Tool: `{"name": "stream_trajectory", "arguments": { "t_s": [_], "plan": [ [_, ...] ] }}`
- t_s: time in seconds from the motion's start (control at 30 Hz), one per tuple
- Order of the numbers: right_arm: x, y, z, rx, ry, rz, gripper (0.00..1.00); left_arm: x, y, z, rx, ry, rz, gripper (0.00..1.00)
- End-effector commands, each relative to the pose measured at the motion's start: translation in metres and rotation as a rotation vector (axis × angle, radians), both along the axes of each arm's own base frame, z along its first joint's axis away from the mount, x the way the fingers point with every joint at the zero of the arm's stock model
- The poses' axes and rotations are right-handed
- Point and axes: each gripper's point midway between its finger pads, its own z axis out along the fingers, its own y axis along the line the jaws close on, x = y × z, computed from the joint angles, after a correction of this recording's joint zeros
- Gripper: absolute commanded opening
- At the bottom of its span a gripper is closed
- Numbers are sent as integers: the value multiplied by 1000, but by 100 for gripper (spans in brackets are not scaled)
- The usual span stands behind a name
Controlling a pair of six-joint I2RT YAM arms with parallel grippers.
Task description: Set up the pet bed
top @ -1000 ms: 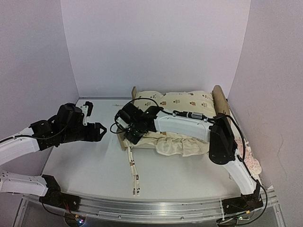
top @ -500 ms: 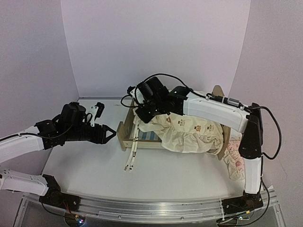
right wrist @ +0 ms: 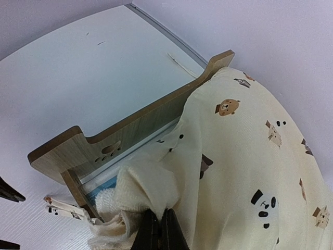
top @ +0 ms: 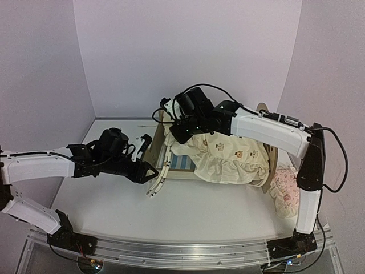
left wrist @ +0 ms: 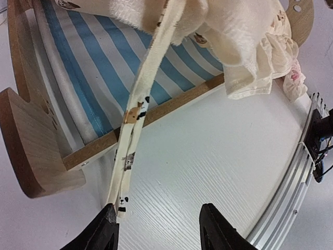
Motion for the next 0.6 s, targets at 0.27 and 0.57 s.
{"name": "stream_trajectory", "arguments": {
  "t_s": [0.27,0.57],
  "plan": [
    [-5,-9,40,106,-36,-5,0,58,-40,4,45,-127,39,50],
    [-8,-11,36,97,-29,3,0,86,-57,-7,93,-142,77,38]
  ]
}}
